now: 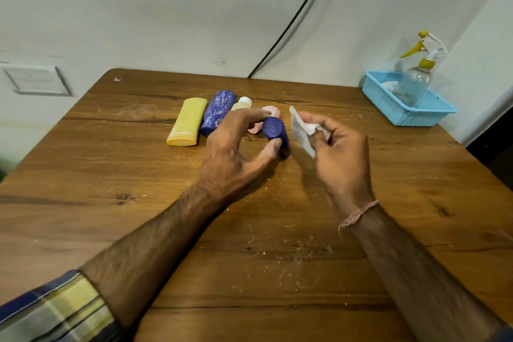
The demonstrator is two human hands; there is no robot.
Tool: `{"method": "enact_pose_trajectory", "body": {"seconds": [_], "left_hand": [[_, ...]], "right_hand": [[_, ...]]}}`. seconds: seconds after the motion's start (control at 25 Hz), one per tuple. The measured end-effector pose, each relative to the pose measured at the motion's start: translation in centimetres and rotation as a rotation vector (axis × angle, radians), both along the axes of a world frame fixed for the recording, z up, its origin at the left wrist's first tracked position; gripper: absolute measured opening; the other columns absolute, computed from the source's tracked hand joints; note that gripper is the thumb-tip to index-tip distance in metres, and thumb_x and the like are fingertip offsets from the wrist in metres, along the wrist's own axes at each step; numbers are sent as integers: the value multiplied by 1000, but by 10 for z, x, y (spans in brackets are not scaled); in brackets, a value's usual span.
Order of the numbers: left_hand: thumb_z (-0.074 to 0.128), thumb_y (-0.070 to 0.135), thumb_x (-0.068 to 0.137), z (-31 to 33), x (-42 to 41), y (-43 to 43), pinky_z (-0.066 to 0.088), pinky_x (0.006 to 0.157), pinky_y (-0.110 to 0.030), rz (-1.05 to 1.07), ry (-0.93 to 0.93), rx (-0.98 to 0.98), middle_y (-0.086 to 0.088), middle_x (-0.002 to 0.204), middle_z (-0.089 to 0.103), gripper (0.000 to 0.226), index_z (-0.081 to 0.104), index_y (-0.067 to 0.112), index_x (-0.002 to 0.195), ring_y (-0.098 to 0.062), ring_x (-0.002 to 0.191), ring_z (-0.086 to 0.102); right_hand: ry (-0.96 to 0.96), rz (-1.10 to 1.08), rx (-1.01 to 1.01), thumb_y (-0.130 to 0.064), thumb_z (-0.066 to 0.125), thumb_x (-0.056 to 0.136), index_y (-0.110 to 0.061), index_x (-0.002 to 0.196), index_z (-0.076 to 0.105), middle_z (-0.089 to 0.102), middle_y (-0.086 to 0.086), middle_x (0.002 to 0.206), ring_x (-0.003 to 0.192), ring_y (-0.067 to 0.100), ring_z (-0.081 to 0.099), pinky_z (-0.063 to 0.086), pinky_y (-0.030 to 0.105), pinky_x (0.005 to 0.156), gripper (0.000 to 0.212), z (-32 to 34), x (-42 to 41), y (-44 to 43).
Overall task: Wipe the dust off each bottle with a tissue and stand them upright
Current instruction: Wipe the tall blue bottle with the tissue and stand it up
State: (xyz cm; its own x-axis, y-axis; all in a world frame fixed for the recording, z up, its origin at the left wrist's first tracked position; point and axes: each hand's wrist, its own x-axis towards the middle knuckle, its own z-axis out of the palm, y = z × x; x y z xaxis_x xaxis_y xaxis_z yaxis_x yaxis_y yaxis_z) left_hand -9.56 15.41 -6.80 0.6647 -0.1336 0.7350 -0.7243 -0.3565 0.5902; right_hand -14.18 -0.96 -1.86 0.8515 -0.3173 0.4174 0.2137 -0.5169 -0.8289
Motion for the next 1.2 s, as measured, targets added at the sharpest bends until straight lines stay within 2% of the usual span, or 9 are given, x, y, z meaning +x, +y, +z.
{"method": "enact_pose_trajectory", "body": {"seconds": [0.08,0.2,0.32,0.48,0.64,0.84,0.92,1.04,1.2], "left_hand": [[73,23,89,1,-3,-2,55,94,-33,26,-38,2,-9,117,69,40,62,3,122,-18,107,65],[71,24,87,1,-4,-2,51,84,-19,69,-95,-28,-5,101,67,35,65,-2,109,-18,92,65],[78,23,85,-1,-3,-1,53,88,-25,82,-83,-17,-9,108,71,40,66,-3,112,-18,99,67],[73,35,86,1,-3,2,48,96,-15,65,-14,13,-8,116,70,47,64,4,120,-11,108,63],[66,38,89,1,2,6,54,98,-28,98,91,-46,-4,120,69,45,62,11,125,-9,111,63],[73,32,86,-2,3,4,54,88,-20,108,97,-25,0,111,68,39,63,12,118,-8,99,63],[73,29,82,-3,3,6,54,80,-18,106,99,-31,1,103,67,38,64,11,114,-8,90,62],[74,29,77,-2,2,9,54,76,-15,61,219,-16,6,100,66,38,65,15,112,-7,86,62],[81,20,77,0,9,11,47,71,-8,6,412,160,13,105,63,41,62,25,114,-1,89,61]], "right_hand": [[-137,82,-126,3,54,94,-20,121,68,66,-7,127,114,5,63,57,23,87,39,14,-5,11],[-233,277,-584,3,47,91,-9,131,61,59,7,137,131,16,52,45,31,108,44,14,-11,23],[-205,312,-769,-6,39,89,-6,134,58,53,11,144,139,23,44,39,39,114,49,7,-12,17],[-214,276,-767,3,48,80,-6,124,65,60,11,136,130,22,54,49,41,105,48,10,-20,6],[-116,149,-666,4,52,87,-8,116,69,66,9,127,116,20,64,58,41,91,36,13,-18,-5],[71,70,-246,-3,52,97,-22,126,64,59,-8,136,98,-10,56,49,4,74,37,10,-4,16],[-14,195,-286,-1,53,96,-20,131,60,57,-9,136,105,-18,53,44,0,84,40,2,-5,27],[-69,280,-490,8,52,92,-17,139,50,47,-11,140,131,-7,39,36,19,112,54,-23,3,7],[177,10,-558,4,51,94,-19,141,47,47,1,149,139,9,39,22,21,114,53,-42,34,-31]]}}
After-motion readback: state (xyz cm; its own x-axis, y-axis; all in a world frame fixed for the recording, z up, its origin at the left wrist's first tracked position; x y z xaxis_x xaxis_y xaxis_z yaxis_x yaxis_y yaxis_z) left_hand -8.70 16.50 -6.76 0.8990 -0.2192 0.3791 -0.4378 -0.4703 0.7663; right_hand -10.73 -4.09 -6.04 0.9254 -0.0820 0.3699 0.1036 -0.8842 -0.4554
